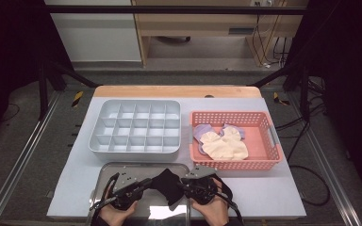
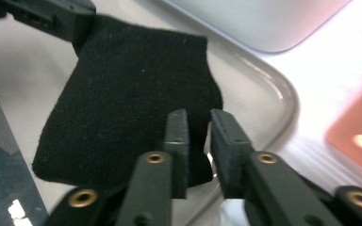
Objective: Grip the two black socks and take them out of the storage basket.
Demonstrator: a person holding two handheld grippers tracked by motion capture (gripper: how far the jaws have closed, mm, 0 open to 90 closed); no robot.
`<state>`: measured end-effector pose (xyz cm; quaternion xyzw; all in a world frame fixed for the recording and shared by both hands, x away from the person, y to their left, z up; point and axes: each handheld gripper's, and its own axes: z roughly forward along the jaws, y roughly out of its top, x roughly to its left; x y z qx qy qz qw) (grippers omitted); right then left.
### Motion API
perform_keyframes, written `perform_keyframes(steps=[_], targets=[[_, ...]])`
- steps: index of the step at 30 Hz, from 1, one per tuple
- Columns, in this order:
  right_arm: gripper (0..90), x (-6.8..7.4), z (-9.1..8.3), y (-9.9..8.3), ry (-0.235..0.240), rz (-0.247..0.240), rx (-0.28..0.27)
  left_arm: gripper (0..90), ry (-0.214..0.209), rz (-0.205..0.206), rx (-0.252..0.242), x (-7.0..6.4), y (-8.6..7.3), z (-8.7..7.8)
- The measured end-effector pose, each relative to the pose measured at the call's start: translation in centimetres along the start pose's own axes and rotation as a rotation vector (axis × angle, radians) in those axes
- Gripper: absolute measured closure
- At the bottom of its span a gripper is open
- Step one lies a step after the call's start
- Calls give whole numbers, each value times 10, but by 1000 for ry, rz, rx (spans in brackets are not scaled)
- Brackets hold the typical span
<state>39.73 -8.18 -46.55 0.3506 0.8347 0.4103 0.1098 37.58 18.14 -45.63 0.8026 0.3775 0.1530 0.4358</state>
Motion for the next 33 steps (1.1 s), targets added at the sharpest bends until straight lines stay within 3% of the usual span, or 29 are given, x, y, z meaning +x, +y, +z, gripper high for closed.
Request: perform_keyframes(steps=[2, 10, 11, 12, 17, 19, 26, 29, 33], targets=[[688, -2, -5, 3, 18, 39, 3, 860, 3, -4, -3, 1, 0, -1], [470, 4, -19, 5, -43, -55, -57, 860, 3, -9, -13, 2, 1, -3], [515, 4, -21, 3, -41, -71, -84, 860, 2, -7, -13, 2, 1, -3], [554, 3, -22, 1, -5, -67, -93, 860, 1, -6, -14, 2, 1, -3], [509, 1, -26, -6, 23, -23, -76, 860, 0, 0, -16, 1, 1, -4], [519, 2, -23, -9, 16, -30, -78, 860, -1, -6, -20, 1, 1, -4], [554, 14, -2, -17, 88, 0, -7, 860, 2, 0, -13, 1, 1, -4], [620, 19, 4, -16, 82, -25, 4, 860, 4, -4, -7, 2, 1, -3], [804, 22, 6, -15, 45, -63, 13, 860, 4, -7, -4, 3, 0, -1]])
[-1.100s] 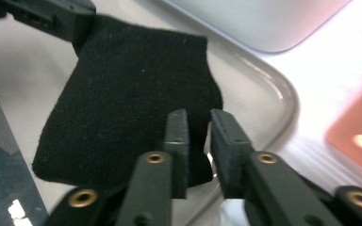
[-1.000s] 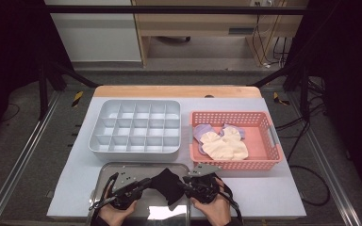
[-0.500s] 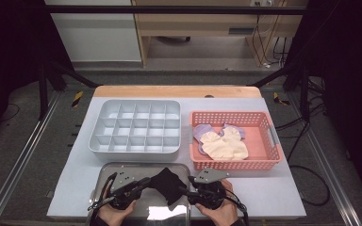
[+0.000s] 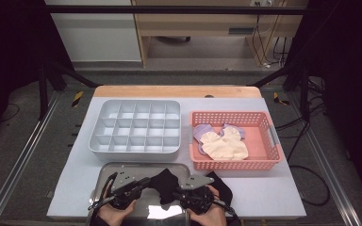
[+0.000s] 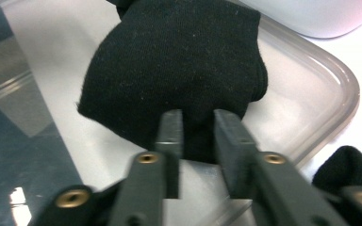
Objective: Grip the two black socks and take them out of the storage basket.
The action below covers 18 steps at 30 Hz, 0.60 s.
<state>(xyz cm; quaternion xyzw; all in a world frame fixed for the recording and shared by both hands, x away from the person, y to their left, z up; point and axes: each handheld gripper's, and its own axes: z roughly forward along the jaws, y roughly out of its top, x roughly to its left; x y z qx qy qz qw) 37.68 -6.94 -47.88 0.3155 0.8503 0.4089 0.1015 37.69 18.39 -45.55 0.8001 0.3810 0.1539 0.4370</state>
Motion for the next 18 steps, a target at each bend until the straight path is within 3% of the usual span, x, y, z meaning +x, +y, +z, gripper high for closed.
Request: perform_keyframes(steps=[2, 6, 13, 18], targets=[[884, 0, 0, 0, -15, 4, 4, 860, 1, 1, -2, 0, 0, 0], [900, -2, -4, 3, -5, 24, 5, 860, 2, -4, -6, 1, 0, -1], [900, -11, -34, 12, -30, 44, -75, 860, -8, -16, -14, 2, 1, -3], [900, -19, -49, 22, -61, 42, -119, 860, -29, 15, 6, -7, 0, 2]])
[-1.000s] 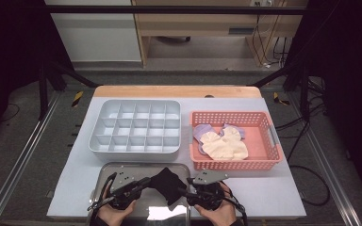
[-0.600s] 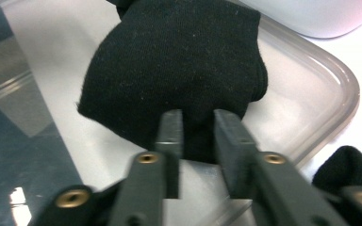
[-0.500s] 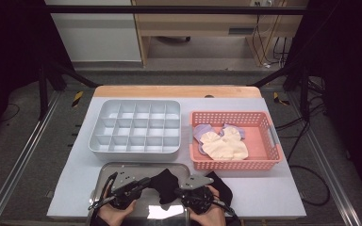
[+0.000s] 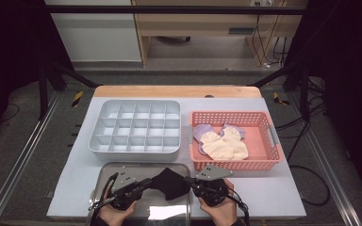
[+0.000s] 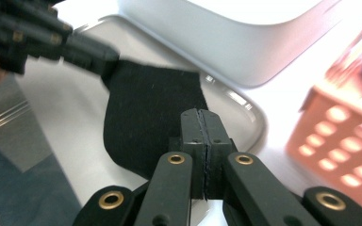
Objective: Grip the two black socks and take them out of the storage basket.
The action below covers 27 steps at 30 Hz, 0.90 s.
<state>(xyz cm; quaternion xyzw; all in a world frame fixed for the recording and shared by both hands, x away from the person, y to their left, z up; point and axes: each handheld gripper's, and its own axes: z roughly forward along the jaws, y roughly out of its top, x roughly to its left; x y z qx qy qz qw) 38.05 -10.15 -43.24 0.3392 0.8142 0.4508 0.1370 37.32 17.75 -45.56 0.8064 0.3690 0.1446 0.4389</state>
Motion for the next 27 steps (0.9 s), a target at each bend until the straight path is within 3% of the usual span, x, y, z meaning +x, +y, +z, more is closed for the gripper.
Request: perform_keyframes(steps=[4, 10, 13, 17, 19, 24, 27], targets=[[900, -1, 11, 3, 1, -5, 21, 860, -38, 21, 36, -8, -3, 8], [889, -3, 35, -9, -30, -5, 123, 859, -70, 59, 62, -21, -5, 13], [849, -3, 34, -9, -18, -2, 117, 859, -61, 60, 59, -21, -5, 13], [804, -1, 16, 0, 17, 13, 30, 859, -39, 46, 39, -17, -4, 9], [767, 4, 13, 2, 55, 18, 16, 860, -28, 39, 31, -15, -3, 8], [689, 14, 29, -7, 86, 15, 62, 860, -4, 31, 23, -10, -2, 5], [711, 15, 43, -16, 79, 10, 106, 861, 2, 24, 25, -8, -2, 4]])
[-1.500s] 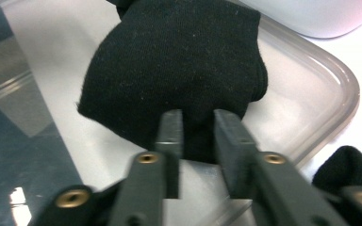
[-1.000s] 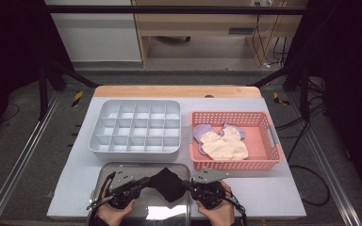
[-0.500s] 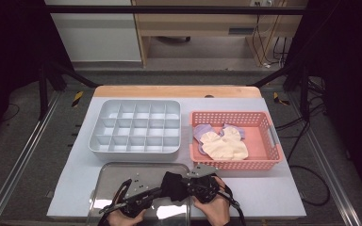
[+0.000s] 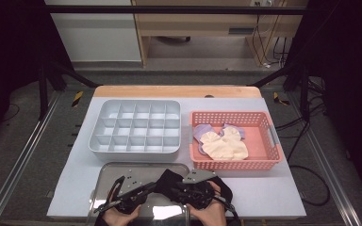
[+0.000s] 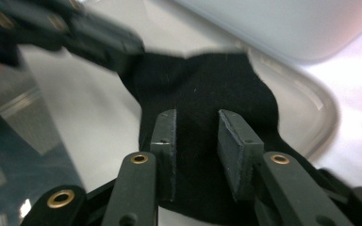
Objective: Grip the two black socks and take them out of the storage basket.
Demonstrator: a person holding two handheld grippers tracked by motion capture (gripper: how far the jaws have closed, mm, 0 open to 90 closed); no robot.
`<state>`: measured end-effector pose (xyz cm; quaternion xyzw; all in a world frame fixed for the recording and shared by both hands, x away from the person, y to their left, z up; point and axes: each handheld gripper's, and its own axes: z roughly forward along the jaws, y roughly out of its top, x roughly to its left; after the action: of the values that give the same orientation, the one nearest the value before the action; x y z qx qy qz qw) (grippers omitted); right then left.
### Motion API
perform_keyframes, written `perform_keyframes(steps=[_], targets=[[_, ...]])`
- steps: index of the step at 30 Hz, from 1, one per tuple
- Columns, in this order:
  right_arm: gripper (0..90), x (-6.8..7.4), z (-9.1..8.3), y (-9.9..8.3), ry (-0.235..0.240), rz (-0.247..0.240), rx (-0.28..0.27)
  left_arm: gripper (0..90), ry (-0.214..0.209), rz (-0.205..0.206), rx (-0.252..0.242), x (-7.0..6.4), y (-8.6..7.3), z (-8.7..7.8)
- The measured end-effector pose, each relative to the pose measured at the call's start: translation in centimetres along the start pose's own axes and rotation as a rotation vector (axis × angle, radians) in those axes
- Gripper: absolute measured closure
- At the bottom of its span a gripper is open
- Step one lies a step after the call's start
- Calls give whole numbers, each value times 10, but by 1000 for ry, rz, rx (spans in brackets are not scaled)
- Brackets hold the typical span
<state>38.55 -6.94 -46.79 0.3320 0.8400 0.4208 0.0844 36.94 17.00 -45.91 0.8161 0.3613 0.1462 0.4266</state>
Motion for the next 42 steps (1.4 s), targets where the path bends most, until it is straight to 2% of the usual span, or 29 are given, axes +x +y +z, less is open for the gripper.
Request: perform_keyframes(steps=[2, 4, 9, 12, 14, 17, 19, 21, 24, 27, 32, 35, 39, 42], targets=[[771, 0, 5, -2, -4, -8, 7, 861, 1, 1, 3, 0, 0, 1], [874, 0, 4, -2, -6, -5, 7, 861, 0, 1, 3, 0, 0, 1], [887, -5, -13, 4, 13, 12, -25, 861, -9, -11, -25, 2, 2, -4], [887, -7, -29, 11, 10, 0, -48, 861, -58, -31, -54, -2, 6, -4], [887, -8, -39, 13, -8, -23, -39, 860, -85, -21, -47, -9, 7, 1], [886, -13, -48, 7, -37, -28, -3, 847, -137, -3, -26, -20, 5, 11], [887, -19, -51, -2, -48, -12, 25, 775, -132, 12, -11, -24, 4, 16], [887, -22, -51, -7, -52, -2, 50, 681, -132, 7, 1, -26, 3, 19], [886, -25, -46, -12, -75, -11, 101, 571, -90, -1, -25, -22, 3, 16], [886, -26, -41, -16, -106, -27, 138, 503, -55, -27, -47, -15, 4, 14], [884, -26, -36, -22, -94, -22, 153, 472, -24, -56, -57, -6, 12, 11], [881, -27, -37, -23, -91, -19, 141, 477, -8, -51, -8, -6, 17, 17], [881, -29, -39, -26, -79, -2, 120, 497, -34, -83, 50, -10, 19, 33], [881, -31, -40, -27, -69, 19, 109, 519, -13, -53, 79, -16, 18, 44]])
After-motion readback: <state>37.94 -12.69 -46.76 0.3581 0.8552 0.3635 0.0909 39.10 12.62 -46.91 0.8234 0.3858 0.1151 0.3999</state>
